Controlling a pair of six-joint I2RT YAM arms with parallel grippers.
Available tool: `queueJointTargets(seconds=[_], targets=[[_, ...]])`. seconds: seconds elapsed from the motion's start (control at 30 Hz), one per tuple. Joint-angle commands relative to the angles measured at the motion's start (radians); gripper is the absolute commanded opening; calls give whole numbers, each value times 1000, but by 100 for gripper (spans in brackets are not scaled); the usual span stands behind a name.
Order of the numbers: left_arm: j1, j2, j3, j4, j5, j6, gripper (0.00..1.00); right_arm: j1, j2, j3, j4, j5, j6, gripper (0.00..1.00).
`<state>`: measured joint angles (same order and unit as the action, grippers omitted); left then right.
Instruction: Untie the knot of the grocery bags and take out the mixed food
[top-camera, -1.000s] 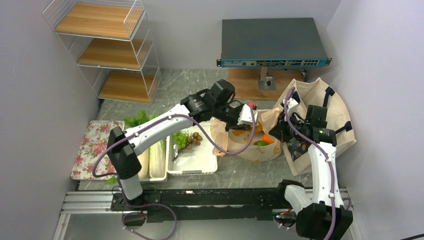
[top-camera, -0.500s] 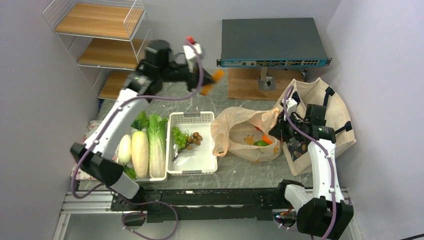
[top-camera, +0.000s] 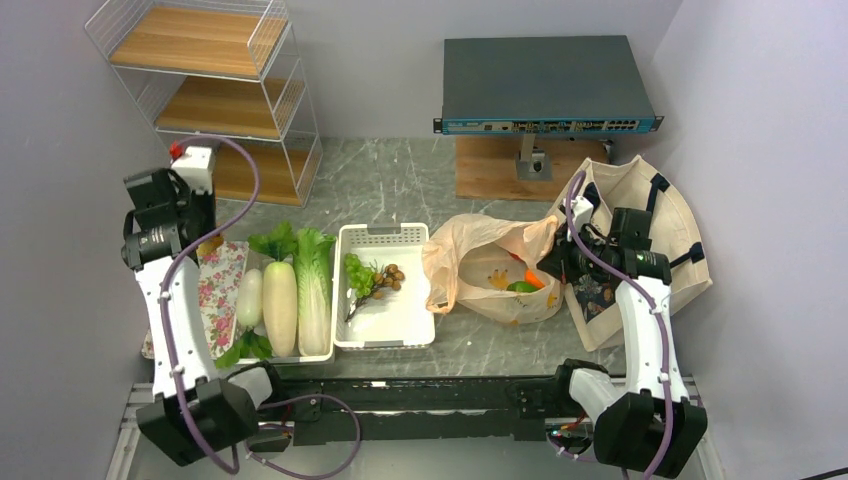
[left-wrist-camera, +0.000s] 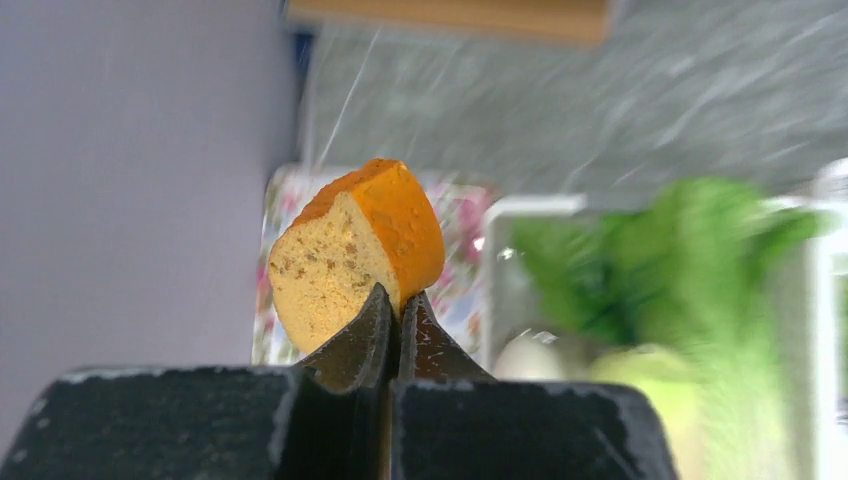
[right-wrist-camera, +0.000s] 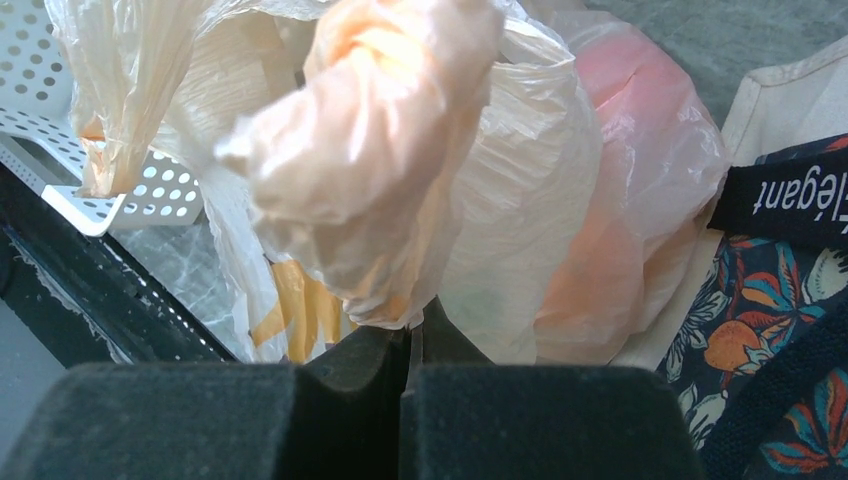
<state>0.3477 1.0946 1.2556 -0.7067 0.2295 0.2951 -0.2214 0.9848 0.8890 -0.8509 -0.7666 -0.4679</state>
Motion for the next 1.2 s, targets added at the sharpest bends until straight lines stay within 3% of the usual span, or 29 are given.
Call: queueJointTargets(seconds=[0.0, 0.37, 0.43, 0.57, 0.63, 0.7, 0.73, 0.87, 1.0, 1.07, 1.17], targets=[[114, 59, -143, 32, -226, 59, 0, 4, 26, 28, 24, -38, -22, 0], [157, 432, -112, 166, -378, -1, 9, 4, 66, 90, -47, -12, -96, 0], [160, 477, -93, 159, -390, -16, 15, 4, 66, 102, -55, -7, -102, 0], [160, 536, -69, 153, -397, -28, 34, 4, 69, 117, -57, -2, -102, 0], [161, 546, -42, 125, -377, -28, 56, 4, 73, 125, -59, -2, -101, 0], [160, 513, -31, 110, -329, -21, 91, 3, 75, 135, -59, -8, -98, 0], [160, 485, -26, 103, -296, -12, 98, 4, 76, 140, -57, -14, -96, 0], [160, 348, 35, 46, -114, 24, 99, 4, 73, 148, -26, -39, -64, 0], [109, 153, 68, 55, 228, 37, 99, 47, 114, 189, 40, -75, -6, 0], [8, 80, 87, 66, 341, 67, 100, 107, 152, 238, 45, -64, 3, 0], [-245, 28, 141, 45, 406, 155, 99, 173, 179, 307, -48, -64, -44, 0]])
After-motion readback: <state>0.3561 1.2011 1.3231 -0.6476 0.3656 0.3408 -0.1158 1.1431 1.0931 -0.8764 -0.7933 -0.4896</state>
